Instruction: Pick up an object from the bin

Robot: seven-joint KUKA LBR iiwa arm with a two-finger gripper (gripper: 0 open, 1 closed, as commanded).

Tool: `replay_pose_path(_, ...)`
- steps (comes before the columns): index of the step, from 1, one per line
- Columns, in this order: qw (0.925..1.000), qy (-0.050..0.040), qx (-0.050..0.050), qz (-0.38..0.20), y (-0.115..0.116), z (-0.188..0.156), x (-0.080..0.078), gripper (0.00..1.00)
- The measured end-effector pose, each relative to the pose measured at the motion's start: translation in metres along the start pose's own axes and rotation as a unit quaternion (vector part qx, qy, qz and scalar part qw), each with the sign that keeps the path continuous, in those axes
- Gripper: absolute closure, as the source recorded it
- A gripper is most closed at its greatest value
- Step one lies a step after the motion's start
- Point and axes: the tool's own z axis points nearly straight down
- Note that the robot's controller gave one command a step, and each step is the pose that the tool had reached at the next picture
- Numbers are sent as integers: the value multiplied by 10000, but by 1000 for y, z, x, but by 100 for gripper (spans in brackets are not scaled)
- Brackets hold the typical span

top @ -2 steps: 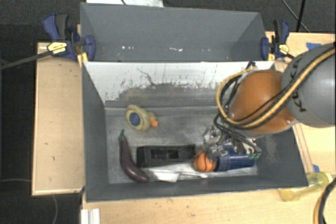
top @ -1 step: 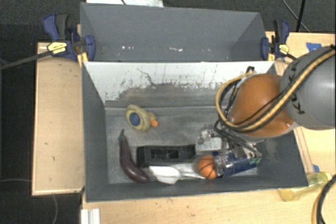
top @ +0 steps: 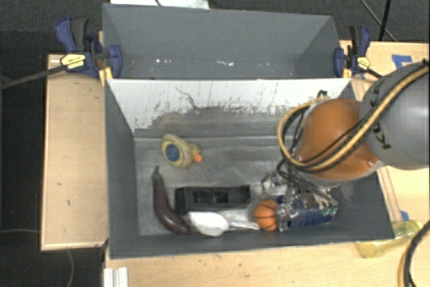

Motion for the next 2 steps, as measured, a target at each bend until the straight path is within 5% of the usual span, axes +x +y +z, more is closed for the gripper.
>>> replay_pose_path(1, 10000, 0, 0, 0, 0, 0, 0, 100)
replay_pose_path(2, 9998, -31, -47, -209, -6, -151, -3, 100)
